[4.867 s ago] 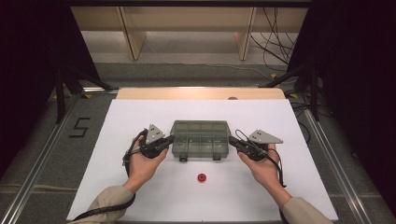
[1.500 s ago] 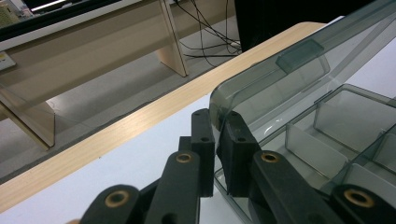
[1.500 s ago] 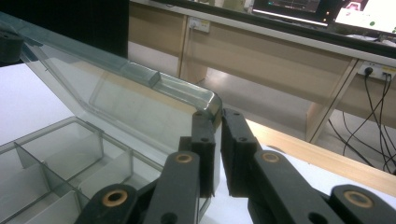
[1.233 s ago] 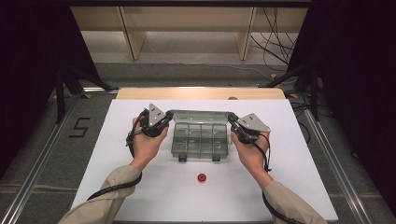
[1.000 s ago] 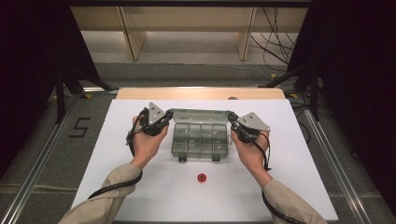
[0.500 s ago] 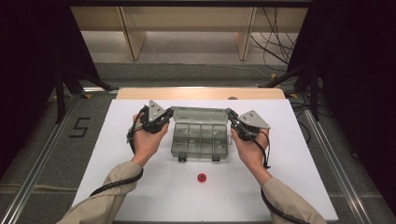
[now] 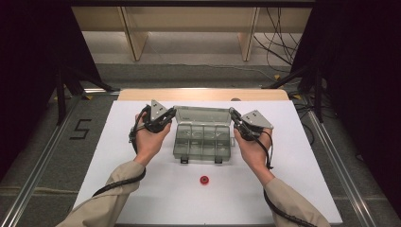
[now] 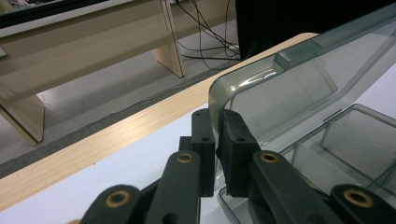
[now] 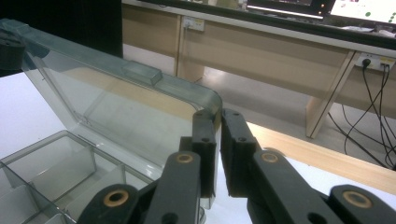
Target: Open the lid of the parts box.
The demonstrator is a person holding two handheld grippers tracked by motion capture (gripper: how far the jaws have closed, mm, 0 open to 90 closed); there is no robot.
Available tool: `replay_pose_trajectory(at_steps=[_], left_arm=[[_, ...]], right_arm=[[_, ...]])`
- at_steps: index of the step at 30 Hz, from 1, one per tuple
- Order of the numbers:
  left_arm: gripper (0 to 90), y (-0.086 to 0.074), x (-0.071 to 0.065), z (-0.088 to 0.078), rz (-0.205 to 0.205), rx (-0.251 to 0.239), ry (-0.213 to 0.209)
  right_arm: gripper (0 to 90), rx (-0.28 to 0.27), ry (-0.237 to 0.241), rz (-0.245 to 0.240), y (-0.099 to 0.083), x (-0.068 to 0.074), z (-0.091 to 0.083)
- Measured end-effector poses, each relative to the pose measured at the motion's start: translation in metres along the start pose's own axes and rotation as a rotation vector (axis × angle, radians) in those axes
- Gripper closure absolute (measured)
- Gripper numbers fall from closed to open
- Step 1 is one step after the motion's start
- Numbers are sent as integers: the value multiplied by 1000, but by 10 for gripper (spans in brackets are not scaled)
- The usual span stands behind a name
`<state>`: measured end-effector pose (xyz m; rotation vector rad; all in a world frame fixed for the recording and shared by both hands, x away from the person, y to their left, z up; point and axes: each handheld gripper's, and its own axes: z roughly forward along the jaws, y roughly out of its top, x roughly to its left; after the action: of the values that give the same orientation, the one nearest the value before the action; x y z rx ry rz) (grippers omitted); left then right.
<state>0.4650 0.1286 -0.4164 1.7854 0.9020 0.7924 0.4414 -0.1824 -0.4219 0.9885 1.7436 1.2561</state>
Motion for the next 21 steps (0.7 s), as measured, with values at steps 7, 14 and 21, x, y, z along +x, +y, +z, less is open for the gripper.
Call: replay_pose_trajectory(at_steps=[7,14,21], left_arm=[[846,1,1,2,-10,1,-10],[846,2,2,3,-9,0,-3],[846,2,3,5,-18,1,-3]], right_arm=[[851,13,7,22,1,0,1],[851,7,-2,10,2,-2,3],[852,13,2,33,3,-1,5]])
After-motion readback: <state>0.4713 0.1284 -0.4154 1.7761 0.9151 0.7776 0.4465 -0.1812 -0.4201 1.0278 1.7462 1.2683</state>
